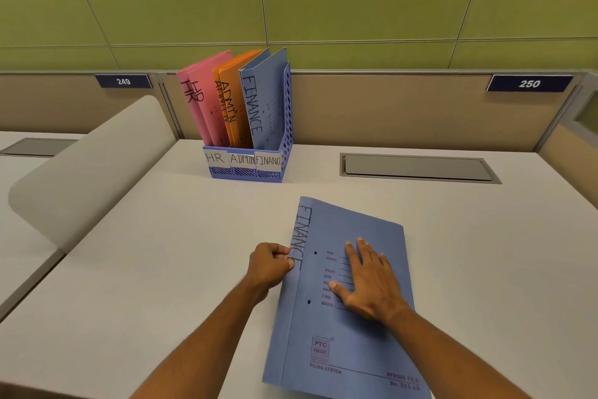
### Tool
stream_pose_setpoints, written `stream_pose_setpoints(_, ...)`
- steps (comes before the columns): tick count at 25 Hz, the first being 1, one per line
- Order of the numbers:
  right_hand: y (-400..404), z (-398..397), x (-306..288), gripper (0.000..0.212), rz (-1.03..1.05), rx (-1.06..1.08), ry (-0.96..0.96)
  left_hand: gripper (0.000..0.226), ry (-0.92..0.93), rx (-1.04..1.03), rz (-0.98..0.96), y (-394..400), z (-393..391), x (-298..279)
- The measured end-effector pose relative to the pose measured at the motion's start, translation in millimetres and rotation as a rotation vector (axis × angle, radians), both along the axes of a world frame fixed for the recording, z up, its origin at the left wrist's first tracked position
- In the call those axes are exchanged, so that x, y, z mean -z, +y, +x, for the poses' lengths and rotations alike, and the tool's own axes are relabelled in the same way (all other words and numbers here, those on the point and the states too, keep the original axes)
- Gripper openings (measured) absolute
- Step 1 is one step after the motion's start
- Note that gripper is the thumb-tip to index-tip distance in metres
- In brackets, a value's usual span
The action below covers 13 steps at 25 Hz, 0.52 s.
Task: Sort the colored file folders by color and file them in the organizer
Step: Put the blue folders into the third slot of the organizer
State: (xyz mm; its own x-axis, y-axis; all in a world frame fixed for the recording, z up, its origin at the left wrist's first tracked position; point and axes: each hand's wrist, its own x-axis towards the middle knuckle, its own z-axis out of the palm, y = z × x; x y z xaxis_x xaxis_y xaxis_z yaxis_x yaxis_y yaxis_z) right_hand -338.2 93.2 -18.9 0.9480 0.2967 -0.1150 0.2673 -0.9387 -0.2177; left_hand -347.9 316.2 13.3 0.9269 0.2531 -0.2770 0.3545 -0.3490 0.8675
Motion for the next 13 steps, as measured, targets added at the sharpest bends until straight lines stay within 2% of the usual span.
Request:
stream_pose_setpoints(8,0,34,-54,0.118,0.046,-0.058,-0.21,0.007,-0.155,-0.065,-0.009,-1,15,-55)
stream_pose_setpoints(13,16,61,-98,0.089,0.134,-0.051,-0.365,0.009,-0.269,-0.16,-0.031,12,25,-84)
